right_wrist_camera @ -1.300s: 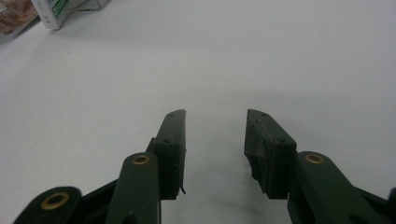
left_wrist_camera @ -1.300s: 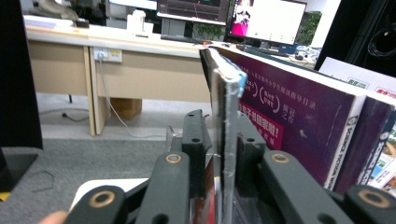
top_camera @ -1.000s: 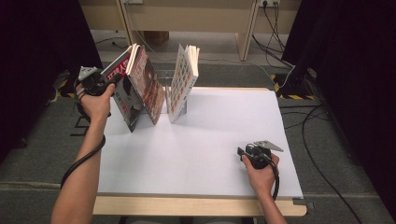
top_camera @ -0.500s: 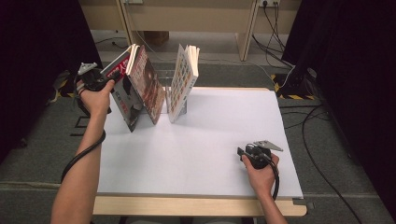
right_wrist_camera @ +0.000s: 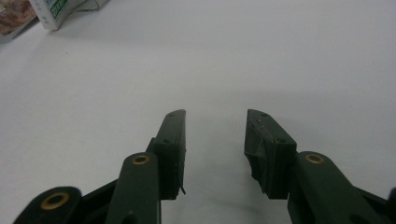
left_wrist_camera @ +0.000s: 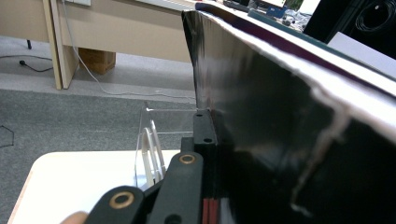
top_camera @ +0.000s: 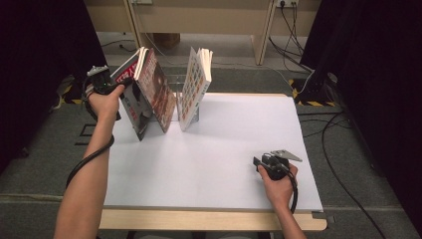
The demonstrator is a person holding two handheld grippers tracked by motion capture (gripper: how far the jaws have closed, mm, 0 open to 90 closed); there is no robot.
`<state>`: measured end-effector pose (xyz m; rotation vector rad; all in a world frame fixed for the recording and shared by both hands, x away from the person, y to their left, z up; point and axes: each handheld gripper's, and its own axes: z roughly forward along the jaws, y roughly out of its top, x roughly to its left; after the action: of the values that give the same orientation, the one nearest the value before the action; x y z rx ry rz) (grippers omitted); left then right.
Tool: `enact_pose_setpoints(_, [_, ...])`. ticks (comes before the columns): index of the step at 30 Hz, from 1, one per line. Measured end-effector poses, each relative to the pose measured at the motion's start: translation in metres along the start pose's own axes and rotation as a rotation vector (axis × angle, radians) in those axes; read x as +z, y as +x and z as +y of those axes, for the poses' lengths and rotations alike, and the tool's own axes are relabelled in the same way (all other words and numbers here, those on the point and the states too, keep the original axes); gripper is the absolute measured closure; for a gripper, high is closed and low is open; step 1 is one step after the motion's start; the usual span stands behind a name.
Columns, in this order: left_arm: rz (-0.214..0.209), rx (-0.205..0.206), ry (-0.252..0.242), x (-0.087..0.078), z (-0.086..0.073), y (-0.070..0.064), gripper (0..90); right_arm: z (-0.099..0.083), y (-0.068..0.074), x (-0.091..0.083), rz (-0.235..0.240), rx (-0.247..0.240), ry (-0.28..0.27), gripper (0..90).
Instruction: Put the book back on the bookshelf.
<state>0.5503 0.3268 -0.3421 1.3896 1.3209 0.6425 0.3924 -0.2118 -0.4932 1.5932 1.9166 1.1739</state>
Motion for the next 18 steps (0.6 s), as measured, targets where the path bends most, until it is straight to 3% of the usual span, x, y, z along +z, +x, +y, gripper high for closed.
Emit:
enact_pose_setpoints(7, [0.027,0.035,-0.050,-0.004,0.002,-0.008,86.6,0.000,-0.001,0.000,-0.002,-0.009,-0.004,58.9])
enact_pose_setpoints(10, [0.039,0.037,-0.107,-0.008,0.006,-0.009,86.8,0.000,-0.002,0.000,0.001,-0.005,-0.004,59.0])
enact_pose_setpoints(14, [0.063,0.078,-0.168,-0.009,0.009,-0.012,86.8,0.000,-0.001,0.000,-0.003,-0.007,-0.006,59.0])
enact_pose_setpoints(17, [0.058,0.069,-0.214,-0.008,0.008,-0.010,86.7,0.000,-0.001,0.000,0.002,-0.006,-0.008,59.0])
enact_pose_setpoints(18, [0.073,0.088,-0.223,-0.007,0.004,-0.010,86.7,0.000,-0.002,0.000,0.002,-0.007,-0.009,59.0])
